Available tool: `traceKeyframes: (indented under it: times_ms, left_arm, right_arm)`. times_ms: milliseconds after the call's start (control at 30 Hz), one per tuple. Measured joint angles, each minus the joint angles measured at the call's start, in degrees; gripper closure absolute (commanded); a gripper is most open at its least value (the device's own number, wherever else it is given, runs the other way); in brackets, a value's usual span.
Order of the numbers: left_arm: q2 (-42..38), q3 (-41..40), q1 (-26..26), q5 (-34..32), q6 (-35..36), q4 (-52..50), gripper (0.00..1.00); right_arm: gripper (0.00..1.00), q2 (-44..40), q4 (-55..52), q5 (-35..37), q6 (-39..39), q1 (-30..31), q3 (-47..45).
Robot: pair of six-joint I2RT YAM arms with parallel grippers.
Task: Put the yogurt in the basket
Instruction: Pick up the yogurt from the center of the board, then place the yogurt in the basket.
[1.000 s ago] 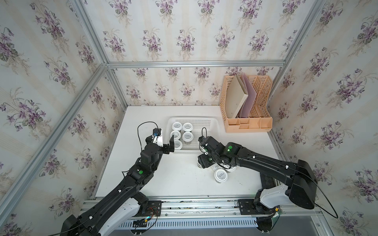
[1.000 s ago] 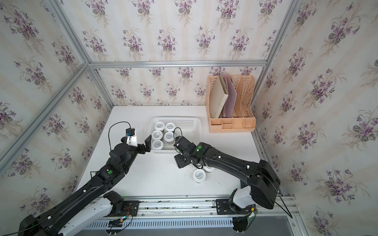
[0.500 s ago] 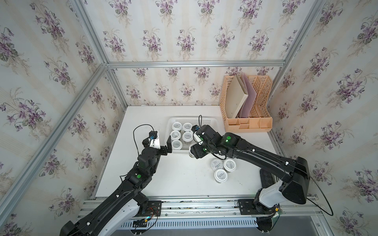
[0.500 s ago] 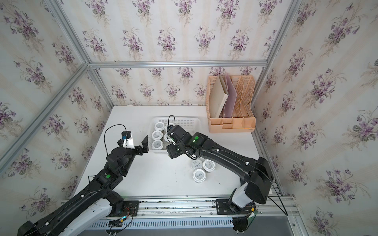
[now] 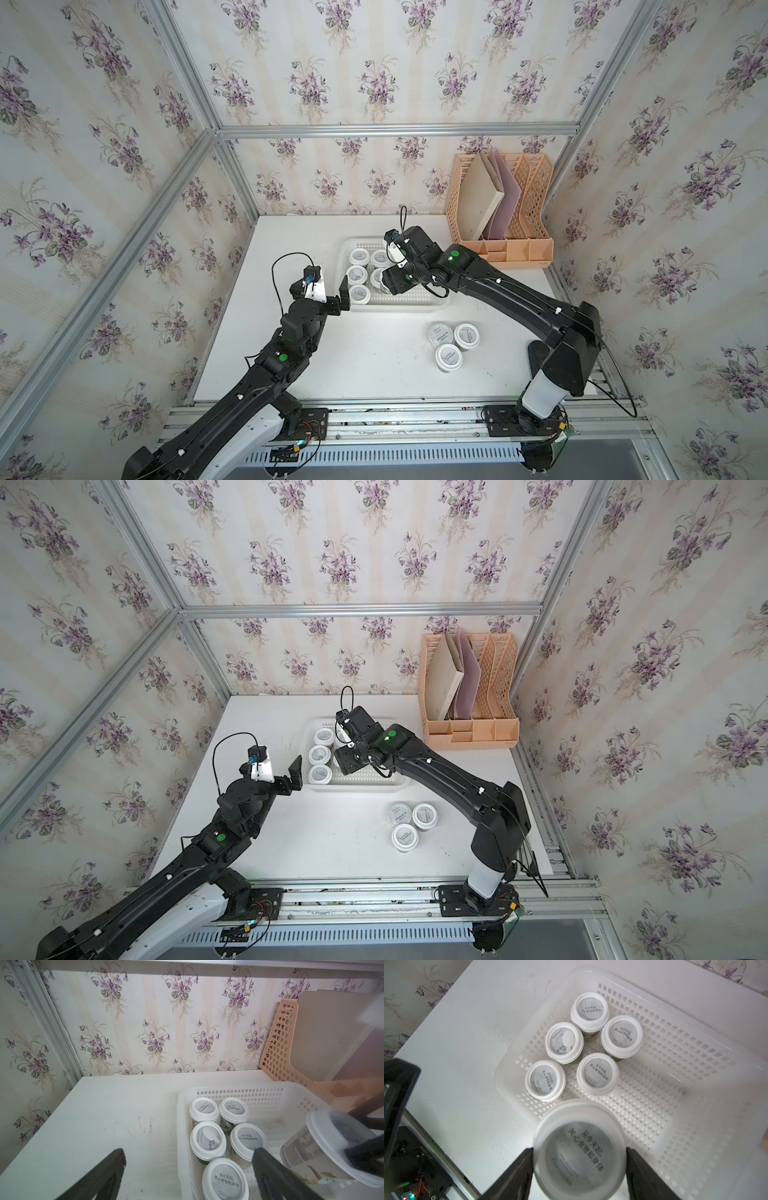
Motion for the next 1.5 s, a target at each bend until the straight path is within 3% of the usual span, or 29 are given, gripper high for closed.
traceKeyframes:
  times_ms: [400, 1500]
  left_arm:
    - [0.44, 0.09, 0.04, 0.02, 0.15, 0.02, 0.01]
    - [1.44, 0.28, 0.11, 0.20, 0.17, 0.02, 0.01]
  right_arm:
    - [0.29, 7.65, -1.20, -0.90, -2.56, -0.68, 2.95]
    - [0.31, 13.07, 0.87, -4.44, -2.69, -0.70, 1.88]
